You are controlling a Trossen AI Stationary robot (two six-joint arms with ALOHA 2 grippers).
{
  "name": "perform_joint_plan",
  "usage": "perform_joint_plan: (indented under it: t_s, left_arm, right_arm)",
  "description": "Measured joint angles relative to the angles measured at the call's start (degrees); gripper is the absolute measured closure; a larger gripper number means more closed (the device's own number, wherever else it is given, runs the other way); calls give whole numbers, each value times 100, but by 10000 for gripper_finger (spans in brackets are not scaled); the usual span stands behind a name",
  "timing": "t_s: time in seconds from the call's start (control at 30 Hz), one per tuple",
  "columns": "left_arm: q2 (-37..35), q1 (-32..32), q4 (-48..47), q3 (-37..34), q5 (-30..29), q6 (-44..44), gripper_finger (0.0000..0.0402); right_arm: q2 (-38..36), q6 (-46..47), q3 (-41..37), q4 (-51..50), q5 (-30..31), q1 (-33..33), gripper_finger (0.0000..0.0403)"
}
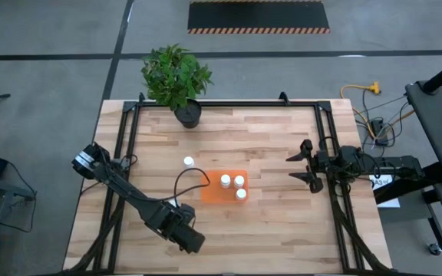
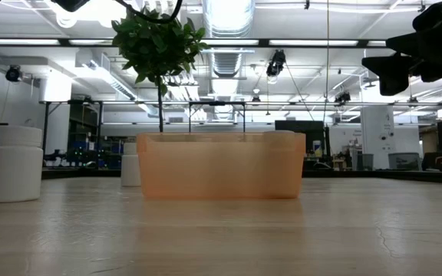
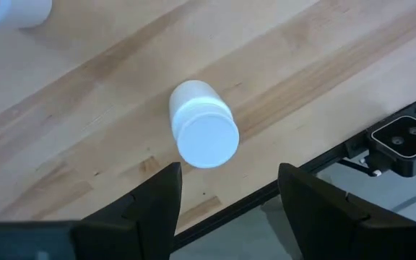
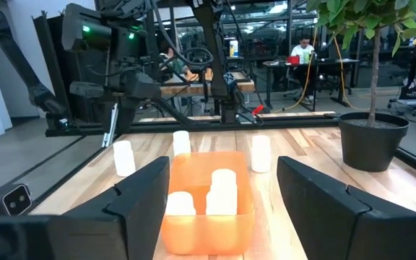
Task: Pick and place pill bottles into a basket
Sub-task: Put the white pill bottle into the orange bin
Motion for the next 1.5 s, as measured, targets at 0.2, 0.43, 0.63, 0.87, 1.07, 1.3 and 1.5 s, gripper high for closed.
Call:
perform_joint_plan:
  t_s: [0.2, 0.43, 0.63, 0.87, 1.07, 1.3, 1.5]
  left_arm:
    - [385, -39, -403, 442, -93, 85, 189]
    - [718, -30, -1302, 1103, -343, 479, 189]
    - [698, -18, -1226, 1069, -355, 468, 189]
    - [697, -20, -993, 880, -188, 466, 189]
    - [718, -20, -951, 820, -143, 496, 189]
    - [877, -20, -834, 781, -101, 609, 189]
    - [1095, -20, -758, 778, 48, 649, 189]
  right_arm:
    - [0, -1, 0, -1, -4, 1, 155]
    - [-2, -1, 0, 15, 0, 1, 152]
    - [-2, -1, 0, 13, 0, 1, 158]
    - [-2, 1, 0, 7, 0, 0, 154]
    - [0, 2, 0, 8, 0, 1, 152]
    - [0, -1, 0, 7, 0, 1, 159]
    - [0, 0, 0, 7, 0, 1, 155]
